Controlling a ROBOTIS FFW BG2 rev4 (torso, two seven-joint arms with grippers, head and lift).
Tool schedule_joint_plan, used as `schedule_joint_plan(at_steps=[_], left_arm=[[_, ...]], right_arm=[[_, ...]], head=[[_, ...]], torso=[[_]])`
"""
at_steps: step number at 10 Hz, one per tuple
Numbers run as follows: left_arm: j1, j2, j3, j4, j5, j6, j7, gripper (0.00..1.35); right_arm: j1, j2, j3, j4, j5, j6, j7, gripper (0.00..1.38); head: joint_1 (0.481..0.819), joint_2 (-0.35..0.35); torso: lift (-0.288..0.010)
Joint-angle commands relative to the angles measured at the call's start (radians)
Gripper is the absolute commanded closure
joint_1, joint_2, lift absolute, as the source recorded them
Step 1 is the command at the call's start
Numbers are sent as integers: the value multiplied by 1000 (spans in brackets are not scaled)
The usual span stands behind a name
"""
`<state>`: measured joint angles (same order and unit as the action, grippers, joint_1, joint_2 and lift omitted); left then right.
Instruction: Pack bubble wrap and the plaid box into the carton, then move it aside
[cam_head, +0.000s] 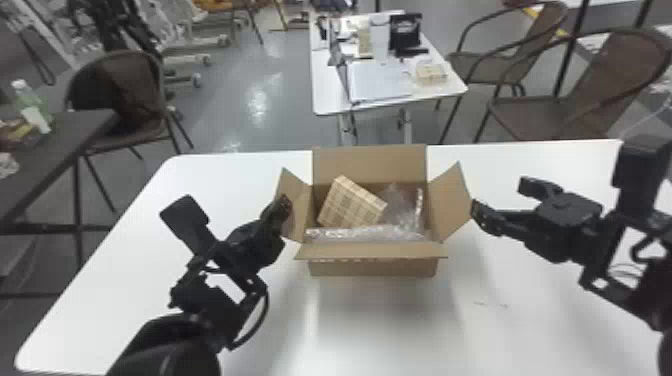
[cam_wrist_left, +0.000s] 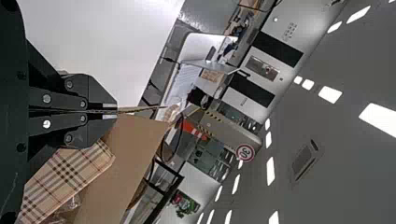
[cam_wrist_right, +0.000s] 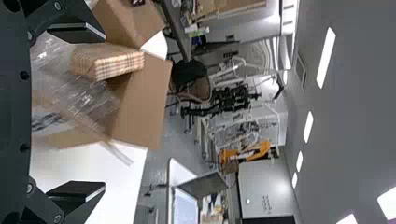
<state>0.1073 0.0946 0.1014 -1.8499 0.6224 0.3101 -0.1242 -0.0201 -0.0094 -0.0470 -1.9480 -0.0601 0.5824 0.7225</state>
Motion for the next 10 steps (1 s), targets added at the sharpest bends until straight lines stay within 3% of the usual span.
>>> schedule_joint_plan(at_steps=[1,2,3,5,7,8,9,10], left_arm=[[11,-1,11,-2,0,-8,0,1205],[17,-1,20,-2,-1,-16,0,1205],[25,-3,27,-2,-1,-34,6,1205],[52,-10,55,-5,-16,-100,38,1205],[78,-26,123,-5,-56,-209,149,1205],[78,-39,178,-3,-112,-256,206,1205],[74,-59,225,11,-154,-330,302,1205],[63,-79,256,41,-184,-422,420,1205]], right_arm=[[128,2,-102,-26,46,-59,-5,174],[209,9,-157,-35,59,-151,-25,174],[278,10,-211,-23,54,-262,-41,174],[384,10,-312,-28,52,-340,-92,174],[399,10,-333,-29,42,-340,-87,174],[390,10,-333,-23,37,-332,-75,174],[381,10,-330,-22,36,-325,-69,174],[373,10,-323,-22,32,-314,-63,174]], head=[[648,145],[682,105],[695,69],[695,23],[695,-2],[695,31],[695,60],[695,131]], torso=[[-166],[-166],[-166],[-166],[-166],[-166],[-166],[-166]])
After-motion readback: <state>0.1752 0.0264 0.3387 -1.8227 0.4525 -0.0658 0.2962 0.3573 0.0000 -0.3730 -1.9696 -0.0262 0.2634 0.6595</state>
